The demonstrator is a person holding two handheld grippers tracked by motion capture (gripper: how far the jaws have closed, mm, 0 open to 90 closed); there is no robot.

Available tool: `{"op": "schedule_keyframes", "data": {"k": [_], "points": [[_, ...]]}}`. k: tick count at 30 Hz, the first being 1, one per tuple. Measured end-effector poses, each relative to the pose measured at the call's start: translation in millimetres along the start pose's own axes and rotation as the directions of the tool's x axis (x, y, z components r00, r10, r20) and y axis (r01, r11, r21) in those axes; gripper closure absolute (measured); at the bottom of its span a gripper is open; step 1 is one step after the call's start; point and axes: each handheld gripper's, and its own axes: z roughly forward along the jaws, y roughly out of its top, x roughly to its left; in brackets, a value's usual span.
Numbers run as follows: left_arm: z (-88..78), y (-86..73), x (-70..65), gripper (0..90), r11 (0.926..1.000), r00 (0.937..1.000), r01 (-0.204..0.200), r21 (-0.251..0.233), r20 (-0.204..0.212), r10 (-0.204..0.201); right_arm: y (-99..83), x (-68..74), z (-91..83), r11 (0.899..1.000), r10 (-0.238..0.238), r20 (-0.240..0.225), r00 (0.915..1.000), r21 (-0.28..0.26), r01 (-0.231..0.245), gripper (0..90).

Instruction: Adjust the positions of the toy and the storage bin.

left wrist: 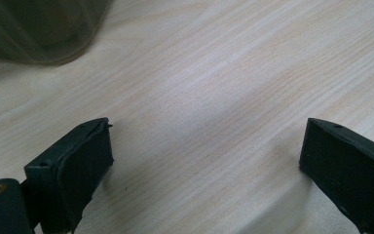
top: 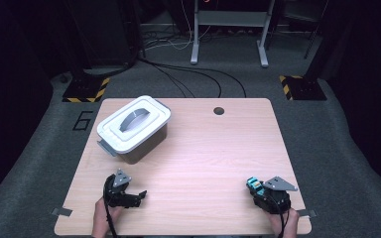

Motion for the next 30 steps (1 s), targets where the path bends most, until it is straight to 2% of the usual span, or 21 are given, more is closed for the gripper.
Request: {"op": "schedule_keyframes", "data": {"k": [3, 10, 15, 16, 18, 20, 21, 23, 24, 27, 30], "points": [[0.0, 0.0, 0.0, 5.0, 1.0000, 1.0000, 0.000, 0.001, 0.000, 0.000, -3.2, -8.7, 1.5, 1.000, 0.028, 0.026, 0.9993, 0.009, -0.028, 52.4], [0.1, 0.0, 0.2, 5.0, 1.0000, 1.0000, 0.000, 0.000, 0.001, 0.000, -11.0, -26.4, 5.8, 0.997, 0.068, 0.048, 0.9965, 0.022, -0.069, 52.3], [-0.1, 0.1, 0.2, 5.0, 1.0000, 1.0000, -0.001, 0.002, 0.001, 0.001, -20.7, -29.6, 7.7, 0.994, 0.100, 0.053, 0.9936, 0.035, -0.102, 52.3], [-0.1, 0.0, 0.2, 5.0, 1.0000, 1.0000, -0.001, 0.002, 0.000, 0.001, -22.3, -30.0, 8.8, 0.995, 0.093, 0.056, 0.9941, 0.036, -0.095, 52.3], [0.1, 0.0, 0.1, 4.9, 1.0000, 1.0000, 0.000, -0.001, 0.001, 0.000, -25.4, -30.1, 8.9, 0.992, 0.121, 0.048, 0.9915, 0.014, -0.121, 52.2], [-0.4, 0.3, 0.4, 4.9, 1.0000, 1.0000, -0.001, 0.007, 0.003, 0.001, -26.5, -30.6, 9.6, 0.992, 0.129, 0.047, 0.9906, 0.005, -0.129, 51.1], [-1.3, 0.7, 0.9, 4.9, 0.9998, 0.9999, -0.003, 0.018, 0.013, 0.003, -27.1, -30.6, 10.1, 0.992, 0.129, 0.044, 0.9906, 0.000, -0.129, 45.1], [-1.3, 0.7, 0.8, 4.9, 0.9998, 0.9999, -0.003, 0.017, 0.010, 0.003, -28.3, -33.5, 11.5, 0.988, 0.155, 0.011, 0.9879, 0.008, -0.155, 21.1], [-1.3, 0.8, 0.9, 5.0, 0.9998, 0.9999, -0.004, 0.018, 0.010, 0.003, -28.8, -34.6, 11.2, 0.986, 0.168, 0.003, 0.9857, 0.006, -0.168, 16.2], [-0.8, 0.7, 0.6, 5.0, 0.9999, 0.9999, 0.004, 0.012, 0.011, -0.004, -30.1, -37.7, 10.6, 0.987, 0.160, -0.011, 0.9870, 0.003, -0.160, 2.1], [-0.2, 0.4, -0.1, 5.0, 0.9999, 0.9999, 0.011, 0.004, 0.006, -0.011, -31.0, -39.1, 10.7, 0.991, 0.132, -0.024, 0.9910, 0.015, -0.132, 0.0]]}}
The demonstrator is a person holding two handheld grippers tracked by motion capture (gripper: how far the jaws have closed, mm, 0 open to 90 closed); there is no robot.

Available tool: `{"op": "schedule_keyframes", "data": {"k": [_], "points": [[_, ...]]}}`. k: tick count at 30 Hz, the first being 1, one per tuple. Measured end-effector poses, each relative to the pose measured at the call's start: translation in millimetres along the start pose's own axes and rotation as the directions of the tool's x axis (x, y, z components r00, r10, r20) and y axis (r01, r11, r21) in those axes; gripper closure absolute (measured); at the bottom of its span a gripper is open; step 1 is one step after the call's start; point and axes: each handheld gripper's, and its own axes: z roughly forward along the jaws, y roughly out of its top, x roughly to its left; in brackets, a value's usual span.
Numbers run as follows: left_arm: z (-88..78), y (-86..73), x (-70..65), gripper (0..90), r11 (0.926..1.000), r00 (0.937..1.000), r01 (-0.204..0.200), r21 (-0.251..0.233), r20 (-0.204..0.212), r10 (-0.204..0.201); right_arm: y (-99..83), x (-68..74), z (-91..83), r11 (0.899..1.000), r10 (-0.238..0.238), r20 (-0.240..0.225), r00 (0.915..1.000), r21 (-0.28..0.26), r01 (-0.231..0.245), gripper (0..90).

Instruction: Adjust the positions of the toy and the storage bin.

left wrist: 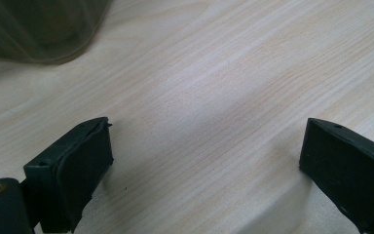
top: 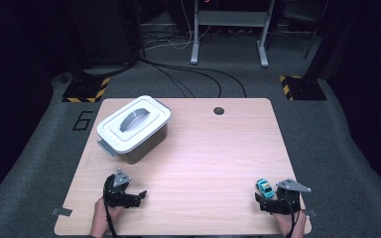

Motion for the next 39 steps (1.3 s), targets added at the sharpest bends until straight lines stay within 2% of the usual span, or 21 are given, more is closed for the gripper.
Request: {"op": "schedule_keyframes", "data": {"k": [4, 5, 7, 8, 9, 13, 16, 22, 25, 28, 34, 39], "points": [[-0.4, 0.0, -1.5, 5.2, 1.0000, 0.9999, 0.002, -0.002, -0.012, -0.002, -0.5, 2.1, 2.0, 0.999, -0.033, 0.004, 0.9994, 0.002, 0.033, 0.0], [-2.3, 1.4, -2.5, 6.6, 0.9998, 0.9999, 0.007, 0.019, -0.010, -0.007, -0.8, 3.7, 2.4, 0.999, -0.045, 0.015, 0.9989, 0.006, 0.045, 0.0], [-5.6, 1.9, -6.5, 11.1, 0.9997, 0.9994, -0.010, 0.022, -0.032, 0.011, -1.2, 6.3, 2.4, 0.998, -0.061, 0.027, 0.9978, 0.009, 0.060, 0.0], [-7.4, 2.4, -9.0, 13.4, 0.9999, 0.9990, -0.006, 0.016, -0.044, 0.007, -1.3, 6.8, 2.4, 0.998, -0.064, 0.030, 0.9975, 0.009, 0.063, 0.0], [-9.4, 2.9, -9.4, 13.4, 0.9998, 0.9990, -0.010, 0.016, -0.044, 0.011, -1.5, 7.3, 2.4, 0.998, -0.063, 0.028, 0.9976, 0.014, 0.062, 0.0], [-21.1, 10.2, -10.8, 9.5, 0.9993, 0.9997, 0.025, -0.027, 0.000, -0.025, -0.8, 8.9, 4.3, 0.997, -0.071, 0.035, 0.9969, 0.034, 0.069, 0.0], [-30.3, 19.8, -9.7, 5.8, 0.9982, 0.9985, 0.039, -0.046, 0.042, -0.037, -1.0, 9.2, 3.7, 0.997, -0.075, 0.035, 0.9966, 0.026, 0.074, 0.0], [-48.3, 44.7, -10.2, 2.5, 0.9965, 0.9981, 0.002, -0.083, 0.062, 0.003, -0.7, 8.6, 4.5, 0.997, -0.073, 0.033, 0.9968, 0.033, 0.072, 0.0], [-57.5, 57.5, -8.6, 1.6, 0.9943, 0.9980, -0.017, -0.106, 0.059, 0.023, -0.5, 8.0, 5.3, 0.996, -0.079, 0.029, 0.9965, 0.038, 0.078, 0.0], [-67.7, 71.1, -5.8, 0.0, 0.9903, 0.9990, -0.014, -0.138, 0.040, 0.020, -0.2, 8.7, 6.4, 0.995, -0.083, 0.027, 0.9962, 0.053, 0.082, 0.0], [-81.0, 91.7, 2.4, 0.0, 0.9835, 0.9987, -0.032, -0.178, 0.034, 0.039, 0.0, 8.3, 7.0, 0.995, -0.081, 0.019, 0.9965, 0.062, 0.080, 0.0], [-84.4, 107.3, 14.9, 0.0, 0.9828, 0.9988, -0.043, -0.180, 0.015, 0.047, 0.3, 8.4, 7.9, 0.993, -0.092, 0.020, 0.9956, 0.071, 0.090, 0.0]]}}
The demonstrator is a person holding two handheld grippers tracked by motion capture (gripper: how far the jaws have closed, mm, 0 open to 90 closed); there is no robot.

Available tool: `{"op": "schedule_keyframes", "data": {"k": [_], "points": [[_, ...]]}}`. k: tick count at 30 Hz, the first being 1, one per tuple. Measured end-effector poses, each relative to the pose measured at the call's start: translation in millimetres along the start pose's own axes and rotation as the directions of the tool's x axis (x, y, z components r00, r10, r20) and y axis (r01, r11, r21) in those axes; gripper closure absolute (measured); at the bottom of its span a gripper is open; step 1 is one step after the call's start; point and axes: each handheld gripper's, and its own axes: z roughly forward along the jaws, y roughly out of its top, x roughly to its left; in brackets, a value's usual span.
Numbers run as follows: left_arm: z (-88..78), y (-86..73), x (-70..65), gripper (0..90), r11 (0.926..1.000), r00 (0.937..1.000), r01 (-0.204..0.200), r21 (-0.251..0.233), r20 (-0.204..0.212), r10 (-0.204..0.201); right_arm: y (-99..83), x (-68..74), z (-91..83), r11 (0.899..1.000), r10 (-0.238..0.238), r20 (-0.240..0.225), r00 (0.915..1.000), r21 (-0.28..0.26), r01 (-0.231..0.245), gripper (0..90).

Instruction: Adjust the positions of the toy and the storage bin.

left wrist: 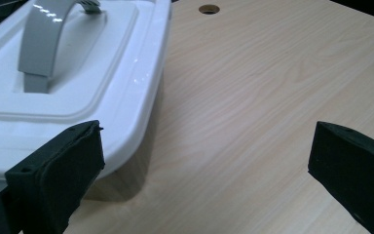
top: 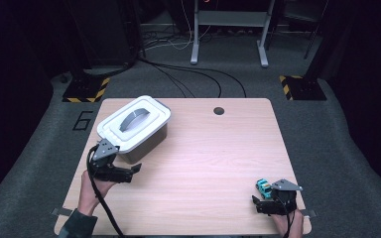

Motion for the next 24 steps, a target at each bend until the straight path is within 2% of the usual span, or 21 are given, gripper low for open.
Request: {"op": "schedule_keyframes", "data": {"k": [7, 11, 24], "points": [[2.8, 13.5, 25.1, 0.0, 0.9985, 0.9990, 0.040, -0.038, -0.016, -0.041, 0.1, 0.2, 0.2, 1.000, 0.009, -0.001, 1.0000, 0.003, -0.009, 0.0], [6.3, 22.2, 39.7, 0.0, 0.9979, 0.9983, 0.050, -0.040, -0.028, -0.052, 0.1, 0.3, 0.4, 1.000, 0.012, -0.002, 0.9999, 0.004, -0.012, 0.0], [37.8, 49.2, 85.8, 0.0, 0.9961, 0.9941, 0.084, 0.027, -0.072, -0.082, 0.1, -0.2, 0.4, 1.000, 0.012, -0.002, 0.9999, 0.005, -0.012, 0.0]]}}
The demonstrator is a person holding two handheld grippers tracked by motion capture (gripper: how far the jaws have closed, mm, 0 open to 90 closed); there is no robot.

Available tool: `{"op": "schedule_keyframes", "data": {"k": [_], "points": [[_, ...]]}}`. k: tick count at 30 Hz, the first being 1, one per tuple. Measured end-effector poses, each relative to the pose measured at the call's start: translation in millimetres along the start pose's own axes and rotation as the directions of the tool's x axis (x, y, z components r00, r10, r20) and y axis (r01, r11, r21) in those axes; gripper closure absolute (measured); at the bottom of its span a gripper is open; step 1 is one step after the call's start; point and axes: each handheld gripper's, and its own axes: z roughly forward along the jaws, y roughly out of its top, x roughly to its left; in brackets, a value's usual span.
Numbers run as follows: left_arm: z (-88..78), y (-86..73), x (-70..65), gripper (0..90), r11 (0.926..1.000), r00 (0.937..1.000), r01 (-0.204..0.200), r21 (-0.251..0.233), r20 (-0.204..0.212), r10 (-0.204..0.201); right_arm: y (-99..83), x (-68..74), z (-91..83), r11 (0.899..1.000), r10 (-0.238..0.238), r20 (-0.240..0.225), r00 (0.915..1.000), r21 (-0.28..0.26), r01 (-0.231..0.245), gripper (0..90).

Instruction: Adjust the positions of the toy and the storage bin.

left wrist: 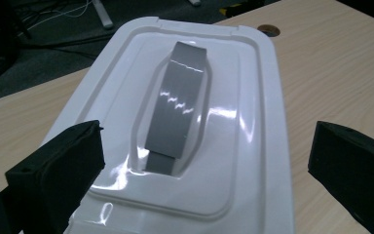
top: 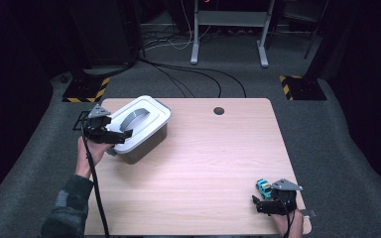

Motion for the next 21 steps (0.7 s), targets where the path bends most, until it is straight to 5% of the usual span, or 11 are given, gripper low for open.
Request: {"op": "schedule_keyframes", "data": {"k": [5, 11, 21], "points": [[15.3, 7.0, 11.5, 1.9, 0.9994, 0.9997, 0.017, 0.030, -0.016, -0.016, 0.0, -0.1, -0.1, 1.000, 0.002, 0.001, 1.0000, -0.001, -0.002, 0.3], [31.5, 11.5, 15.0, 19.5, 0.9970, 0.9989, -0.029, 0.072, -0.034, 0.031, -0.1, -0.1, -0.2, 1.000, 0.004, 0.001, 1.0000, -0.002, -0.004, 0.6], [50.3, 15.1, 8.6, 62.1, 0.9852, 0.9939, -0.094, 0.143, -0.043, 0.101, 0.0, -0.4, -0.1, 1.000, 0.004, 0.000, 1.0000, -0.004, -0.004, 0.9]]}}
